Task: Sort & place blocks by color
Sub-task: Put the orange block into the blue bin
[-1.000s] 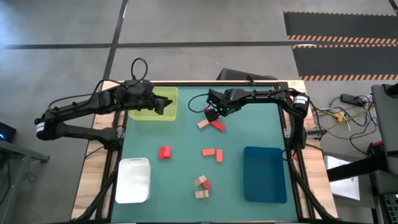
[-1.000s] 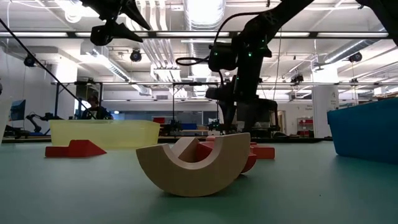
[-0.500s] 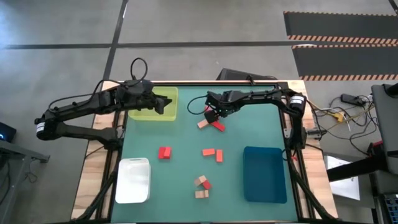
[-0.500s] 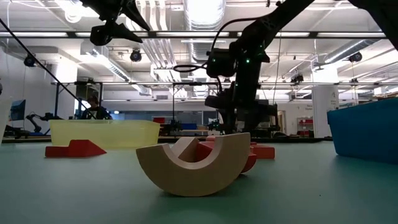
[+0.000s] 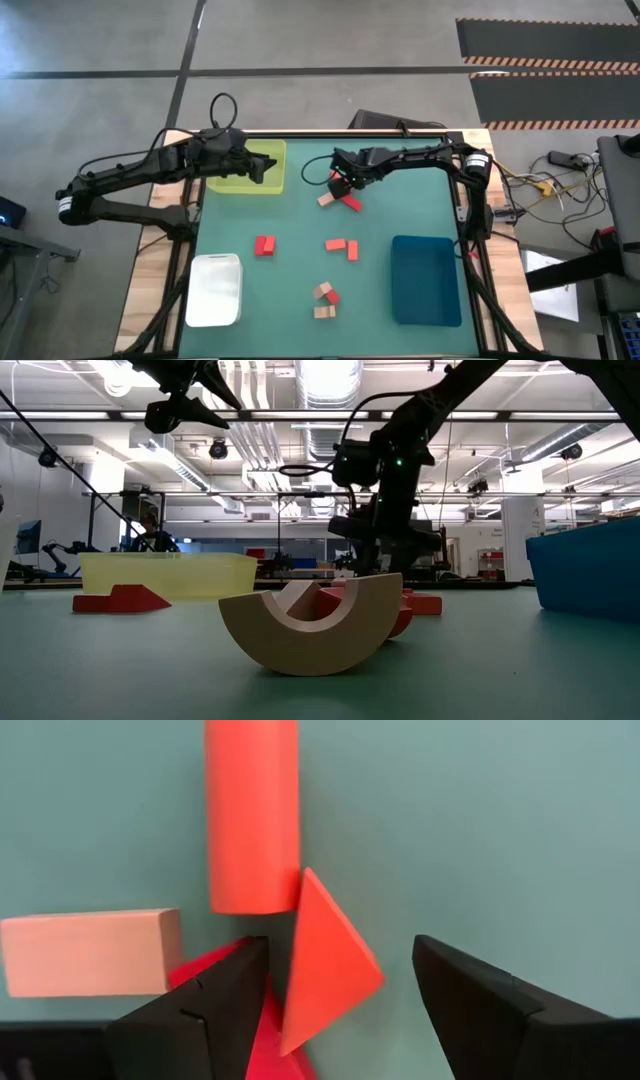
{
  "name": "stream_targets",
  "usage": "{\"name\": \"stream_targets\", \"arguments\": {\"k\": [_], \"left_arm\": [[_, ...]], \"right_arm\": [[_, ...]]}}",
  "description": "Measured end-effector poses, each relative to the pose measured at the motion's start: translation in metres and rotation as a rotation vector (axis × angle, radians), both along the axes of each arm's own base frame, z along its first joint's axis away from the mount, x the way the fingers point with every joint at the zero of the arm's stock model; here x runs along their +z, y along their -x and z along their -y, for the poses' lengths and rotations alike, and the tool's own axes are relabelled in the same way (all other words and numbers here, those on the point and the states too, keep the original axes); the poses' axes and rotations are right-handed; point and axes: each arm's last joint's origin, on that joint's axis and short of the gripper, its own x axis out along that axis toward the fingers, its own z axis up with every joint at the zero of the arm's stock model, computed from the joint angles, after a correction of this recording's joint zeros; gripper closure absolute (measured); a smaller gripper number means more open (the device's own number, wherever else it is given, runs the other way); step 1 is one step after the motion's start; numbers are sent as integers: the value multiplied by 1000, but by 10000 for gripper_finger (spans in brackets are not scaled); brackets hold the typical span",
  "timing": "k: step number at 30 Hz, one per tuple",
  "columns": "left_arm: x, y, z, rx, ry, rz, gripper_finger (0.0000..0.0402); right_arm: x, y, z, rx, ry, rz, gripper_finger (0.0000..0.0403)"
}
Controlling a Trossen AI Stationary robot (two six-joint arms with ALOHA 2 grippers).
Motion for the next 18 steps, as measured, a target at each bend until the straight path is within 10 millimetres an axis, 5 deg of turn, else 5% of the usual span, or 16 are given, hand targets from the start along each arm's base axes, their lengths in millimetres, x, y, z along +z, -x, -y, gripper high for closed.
{"name": "stream_targets", "arguments": {"k": [12,18], "left_arm": [[0,0,0,0,0,0,237],[0,0,0,0,0,0,237]], "right_arm": [[-3,2,-1,9,-12,-7,285],[-1,3,-2,11,-19,-10,290]]}}
